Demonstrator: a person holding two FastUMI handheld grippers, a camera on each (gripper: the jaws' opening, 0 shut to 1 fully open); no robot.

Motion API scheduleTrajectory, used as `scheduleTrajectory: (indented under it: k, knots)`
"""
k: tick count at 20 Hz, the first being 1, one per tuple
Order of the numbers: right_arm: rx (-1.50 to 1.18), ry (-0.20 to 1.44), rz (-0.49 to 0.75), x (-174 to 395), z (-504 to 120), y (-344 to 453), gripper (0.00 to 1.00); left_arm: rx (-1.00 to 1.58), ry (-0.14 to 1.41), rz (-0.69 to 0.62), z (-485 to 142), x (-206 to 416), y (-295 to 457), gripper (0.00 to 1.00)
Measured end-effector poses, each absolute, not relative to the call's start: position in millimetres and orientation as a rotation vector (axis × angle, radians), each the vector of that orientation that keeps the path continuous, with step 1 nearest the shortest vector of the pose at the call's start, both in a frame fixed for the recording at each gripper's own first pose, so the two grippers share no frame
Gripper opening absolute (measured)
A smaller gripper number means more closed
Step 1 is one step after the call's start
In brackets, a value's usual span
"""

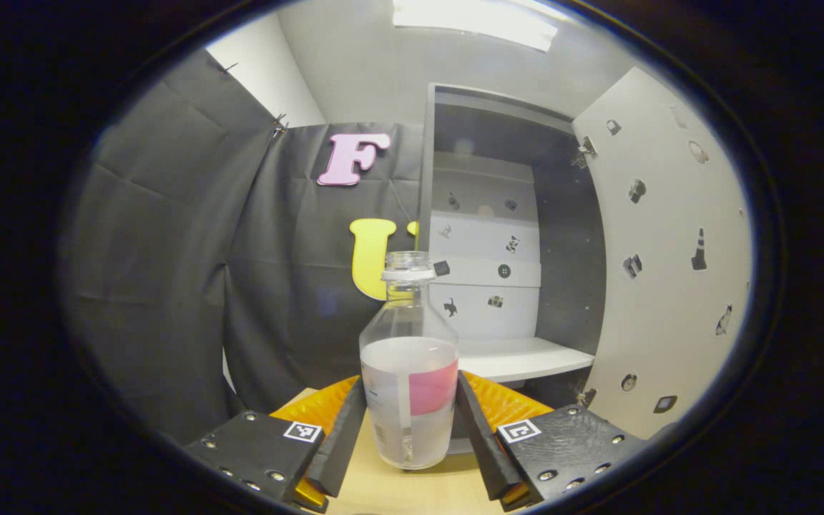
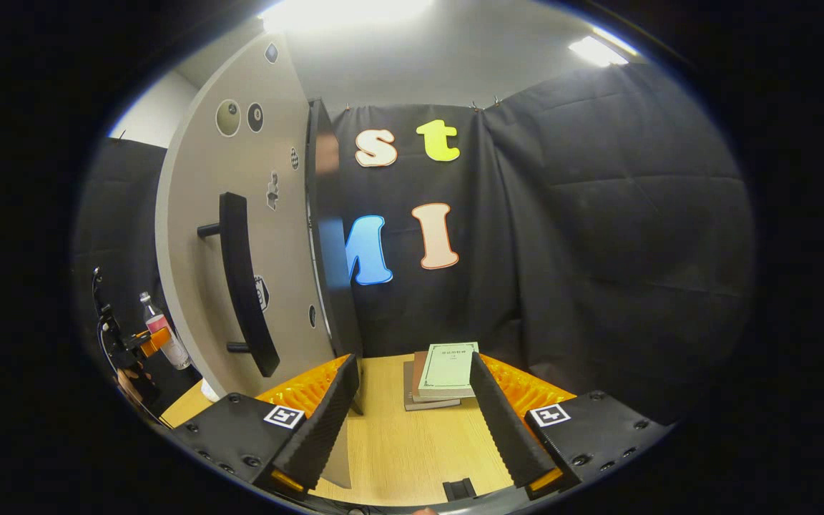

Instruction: Open the cabinet door with the right hand, grasp the bottle in the cabinet with the left hand and place it on the coaster, then close the cabinet door with the right hand.

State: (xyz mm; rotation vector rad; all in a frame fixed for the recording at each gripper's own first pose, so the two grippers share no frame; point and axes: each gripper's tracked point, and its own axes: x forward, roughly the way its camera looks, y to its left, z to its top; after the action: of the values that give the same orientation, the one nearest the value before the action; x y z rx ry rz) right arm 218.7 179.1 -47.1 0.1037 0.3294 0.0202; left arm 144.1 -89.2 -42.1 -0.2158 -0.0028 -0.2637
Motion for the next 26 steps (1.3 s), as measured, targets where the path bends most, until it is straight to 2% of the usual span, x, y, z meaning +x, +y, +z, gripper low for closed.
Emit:
scheduleTrajectory:
  k: [12, 13, 14, 15, 19, 20, 24, 25, 26]
  knots:
    - [0.056, 0.371, 0.008, 205.3, -70.7, 177.7, 0.99, -0.242, 0.112, -0.192, -164.1, 103.3, -63.4, 0.72]
    - [0.047, 0.375, 0.006, 207.1, -73.1, 179.4, 0.94, -0.252, 0.120, -0.187, -173.6, 102.9, -62.4, 0.72]
    - [0.041, 0.376, 0.004, 208.2, -74.1, 180.4, 0.98, -0.267, 0.125, -0.186, -182.3, 101.1, -61.4, 0.72]
    - [0.039, 0.376, 0.003, 208.5, -76.1, 180.0, 0.94, -0.283, 0.132, -0.186, -189.9, 99.7, -61.7, 0.74]
    - [0.066, 0.378, -0.027, 212.4, -83.3, 173.0, 0.94, -0.284, 0.179, -0.157, -232.1, 95.9, -59.6, 0.74]
    - [0.081, 0.382, -0.036, 212.0, -85.6, 169.9, 0.99, -0.278, 0.193, -0.149, -241.4, 94.8, -61.0, 0.74]
    - [0.117, 0.398, -0.076, 209.0, -92.0, 156.9, 0.99, -0.266, 0.241, -0.123, -279.8, 95.0, -59.4, 0.74]
    - [0.116, 0.402, -0.089, 207.1, -93.9, 152.0, 0.94, -0.258, 0.245, -0.112, -288.9, 93.8, -58.3, 0.74]
    - [0.111, 0.408, -0.101, 206.0, -94.6, 147.4, 0.98, -0.253, 0.255, -0.108, -299.0, 89.2, -58.5, 0.74]
